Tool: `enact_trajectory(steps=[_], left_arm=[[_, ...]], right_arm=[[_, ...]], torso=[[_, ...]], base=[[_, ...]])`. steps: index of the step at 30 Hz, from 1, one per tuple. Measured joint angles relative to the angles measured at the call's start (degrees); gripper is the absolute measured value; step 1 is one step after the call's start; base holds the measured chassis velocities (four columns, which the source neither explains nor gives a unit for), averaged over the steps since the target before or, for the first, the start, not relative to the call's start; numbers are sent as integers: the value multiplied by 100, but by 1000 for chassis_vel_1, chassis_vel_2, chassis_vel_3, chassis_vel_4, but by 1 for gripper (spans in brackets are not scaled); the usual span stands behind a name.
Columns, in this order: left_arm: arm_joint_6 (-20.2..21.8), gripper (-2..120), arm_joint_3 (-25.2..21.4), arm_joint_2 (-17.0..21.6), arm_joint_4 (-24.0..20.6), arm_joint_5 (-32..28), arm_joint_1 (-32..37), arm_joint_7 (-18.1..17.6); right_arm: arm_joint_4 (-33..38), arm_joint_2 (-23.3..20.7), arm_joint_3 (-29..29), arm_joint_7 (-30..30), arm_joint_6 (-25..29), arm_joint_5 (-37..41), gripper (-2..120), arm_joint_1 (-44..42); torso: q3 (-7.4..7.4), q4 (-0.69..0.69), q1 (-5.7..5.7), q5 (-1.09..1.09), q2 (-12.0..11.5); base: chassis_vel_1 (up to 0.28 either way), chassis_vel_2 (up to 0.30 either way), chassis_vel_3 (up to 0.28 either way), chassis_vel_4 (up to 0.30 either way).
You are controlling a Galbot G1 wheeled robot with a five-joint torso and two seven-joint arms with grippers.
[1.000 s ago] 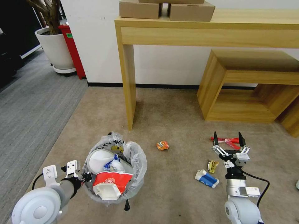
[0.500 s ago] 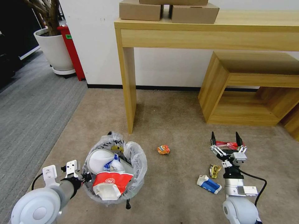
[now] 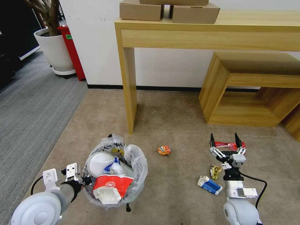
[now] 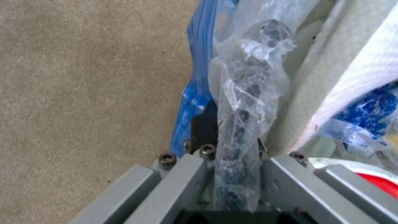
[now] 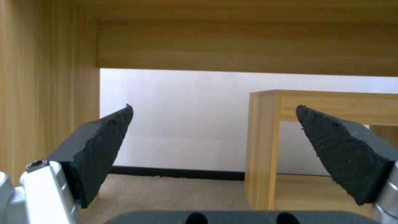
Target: Pick up the trash bin and place the garbage on the floor into it.
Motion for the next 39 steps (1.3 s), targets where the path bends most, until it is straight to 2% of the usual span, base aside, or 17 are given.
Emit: enact_trajectory(steps=[9,20,31,39], left_arm=[[2,0,-2,-17,-2,53,17,19],[0,0,-39,-8,31,144,48,109],[-15,0,-71,-117,-3,498,197,345],[-39,0,-94,-125,-29,514,238,318]], right_arm=[[-63,-69,-15,23,-69,-11,100,66],[-233,-478,55,154,-126,22,100,205],[-242,-431,-76,136,-107,33,100,262],[-243,-437,-79,93,-62,15,100,229]], torso=[[0,0,0,0,0],[0,0,0,0,0],[0,0,0,0,0],[0,1,0,0,0]], base=[[0,0,0,0],[0,0,0,0],[0,0,0,0],[0,0,0,0]])
